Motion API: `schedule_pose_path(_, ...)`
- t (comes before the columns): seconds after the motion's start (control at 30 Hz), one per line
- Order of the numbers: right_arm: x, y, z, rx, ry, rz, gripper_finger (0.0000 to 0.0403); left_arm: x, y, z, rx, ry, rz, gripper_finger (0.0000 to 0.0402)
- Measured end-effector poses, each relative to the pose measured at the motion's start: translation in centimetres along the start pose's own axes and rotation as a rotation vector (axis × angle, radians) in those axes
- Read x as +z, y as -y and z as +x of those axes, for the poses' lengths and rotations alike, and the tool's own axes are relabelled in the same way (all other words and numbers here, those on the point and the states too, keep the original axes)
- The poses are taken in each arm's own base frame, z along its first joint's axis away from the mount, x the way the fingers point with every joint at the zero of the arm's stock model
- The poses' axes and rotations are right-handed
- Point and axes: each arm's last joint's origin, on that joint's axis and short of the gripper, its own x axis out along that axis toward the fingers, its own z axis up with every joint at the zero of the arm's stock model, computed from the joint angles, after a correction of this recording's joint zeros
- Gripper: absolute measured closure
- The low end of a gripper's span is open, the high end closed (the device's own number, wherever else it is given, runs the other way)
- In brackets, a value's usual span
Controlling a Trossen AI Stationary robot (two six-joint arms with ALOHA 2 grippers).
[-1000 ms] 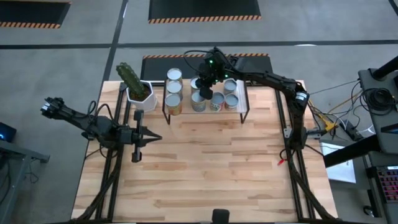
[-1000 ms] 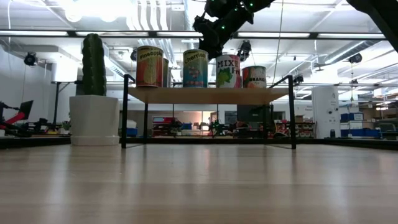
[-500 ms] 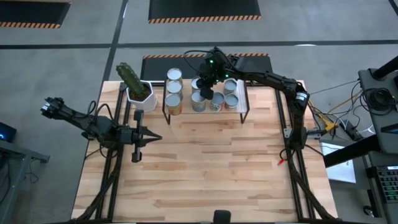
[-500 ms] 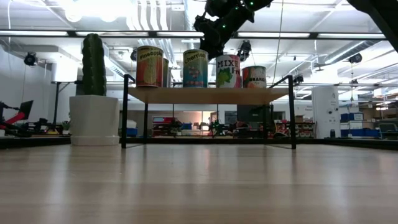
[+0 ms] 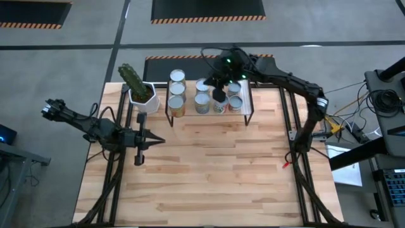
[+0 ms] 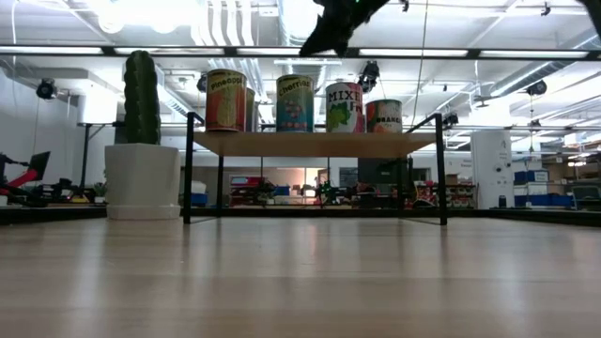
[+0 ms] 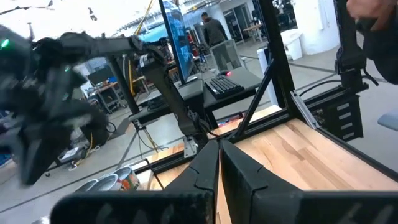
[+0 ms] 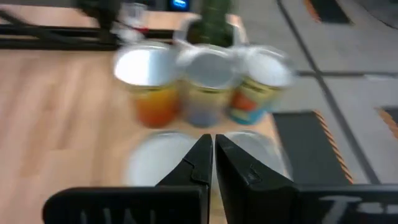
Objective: Pick and place cans onto a shelf
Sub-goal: Return to Home Position
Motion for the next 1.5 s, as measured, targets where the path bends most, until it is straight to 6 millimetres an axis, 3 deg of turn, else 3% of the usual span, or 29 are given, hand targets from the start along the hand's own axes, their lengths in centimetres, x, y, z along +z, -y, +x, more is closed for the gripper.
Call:
schedule_pose_path(0.2, -1.2, -5.2, -1.7, 0.117, 0.065, -0.078, 0.0394, -0.7, 0.2, -0.3, -0.019, -0.051, -0.007, 0.0402)
schedule_pose_path(0.4, -5.5, -10.4, -2.7, 0.198, 0.181, -0.162, 0.0394, -1.5, 0.0, -1.5, -0.013, -0.035, -0.044, 0.0402)
schedule_pose_path(0.6, -10.6, -13.4, -4.4, 0.230, 0.302, -0.195, 0.0394, -2.9, -0.1, -3.0, 0.002, -0.005, -0.067, 0.0402)
schedule_pose_path(0.8, -15.2, -14.1, -5.7, 0.230, 0.350, -0.188, 0.0394, -4.5, -0.9, -4.9, 0.116, 0.049, -0.112, 0.0402)
schedule_pose_path(1.0, -17.6, -14.3, -6.6, 0.219, 0.401, -0.178, 0.0394, -6.6, -1.8, -6.9, 0.347, 0.060, -0.205, 0.0402)
schedule_pose_path(1.27, -19.0, -14.4, -7.5, 0.202, 0.422, -0.194, 0.0394, -8.3, -0.8, -8.2, 0.095, 0.095, -0.220, 0.0402)
schedule_pose_path(1.5, -20.4, -14.5, -8.4, 0.173, 0.444, -0.226, 0.0394, -9.4, -0.3, -8.1, 0.067, 0.081, -0.222, 0.0402)
